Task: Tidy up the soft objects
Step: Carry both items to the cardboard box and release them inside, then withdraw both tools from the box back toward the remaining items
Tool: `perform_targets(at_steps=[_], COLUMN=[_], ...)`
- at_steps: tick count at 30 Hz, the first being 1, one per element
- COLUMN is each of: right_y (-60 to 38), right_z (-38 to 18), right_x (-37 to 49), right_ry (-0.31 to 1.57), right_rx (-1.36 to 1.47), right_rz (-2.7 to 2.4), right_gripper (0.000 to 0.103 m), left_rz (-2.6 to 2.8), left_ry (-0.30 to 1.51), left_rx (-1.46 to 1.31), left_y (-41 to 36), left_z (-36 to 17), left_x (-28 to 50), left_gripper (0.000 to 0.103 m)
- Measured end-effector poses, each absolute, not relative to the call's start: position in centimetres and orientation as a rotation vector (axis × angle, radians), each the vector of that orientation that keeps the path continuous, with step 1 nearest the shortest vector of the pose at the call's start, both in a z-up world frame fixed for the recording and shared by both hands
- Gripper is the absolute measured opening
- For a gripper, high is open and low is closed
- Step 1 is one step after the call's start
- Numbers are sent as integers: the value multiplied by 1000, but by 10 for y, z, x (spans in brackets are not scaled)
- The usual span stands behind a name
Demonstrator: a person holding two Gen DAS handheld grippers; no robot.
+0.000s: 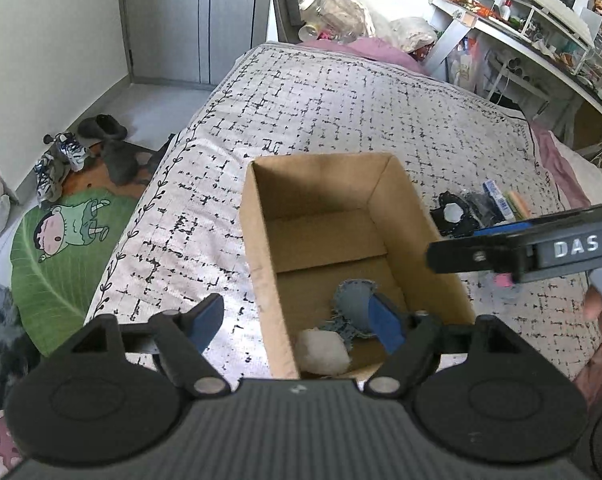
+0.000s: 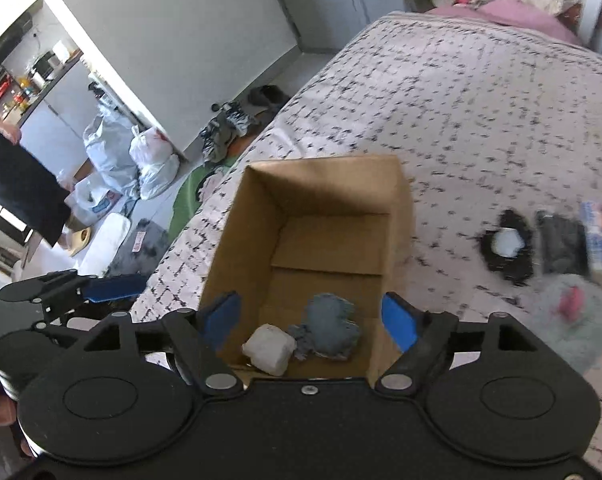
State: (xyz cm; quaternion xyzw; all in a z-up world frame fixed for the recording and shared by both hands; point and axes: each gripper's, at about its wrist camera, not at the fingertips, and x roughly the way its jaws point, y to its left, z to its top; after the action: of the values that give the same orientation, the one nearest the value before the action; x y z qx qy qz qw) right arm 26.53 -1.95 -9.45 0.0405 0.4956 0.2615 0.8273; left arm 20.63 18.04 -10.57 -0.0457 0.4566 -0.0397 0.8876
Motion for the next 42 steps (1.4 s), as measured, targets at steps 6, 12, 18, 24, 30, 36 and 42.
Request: perform_targets(at_steps=[6, 12, 18, 24, 30, 36, 42], right_y=[-60, -105, -151, -186, -221, -250, -270], right_z=[-86, -78, -71, -55, -39, -28, -17], right_x=[252, 232, 209, 186, 166, 149, 135], right_ry=[1026, 992, 968, 918, 870, 825, 809], right_rx=[78, 109, 141, 179, 217, 214, 174], right_rz=[490, 435, 393, 388, 416, 429, 480], right_gripper=[83, 88, 88, 94, 98, 102, 103], left_rz=[-96, -100, -69, -42, -3, 19, 83], left_ry=[943, 926, 919, 918, 911, 903, 888], left_rx=[-88, -81, -66, -64, -65, -54, -79], left_y=[161, 138, 120, 102, 86, 74, 66], left_z=[-92, -77, -63, -44, -25, -7, 20], left_x=[198, 186, 172, 147, 122, 98, 85], left_gripper=[81, 81, 81, 82, 90, 92, 97])
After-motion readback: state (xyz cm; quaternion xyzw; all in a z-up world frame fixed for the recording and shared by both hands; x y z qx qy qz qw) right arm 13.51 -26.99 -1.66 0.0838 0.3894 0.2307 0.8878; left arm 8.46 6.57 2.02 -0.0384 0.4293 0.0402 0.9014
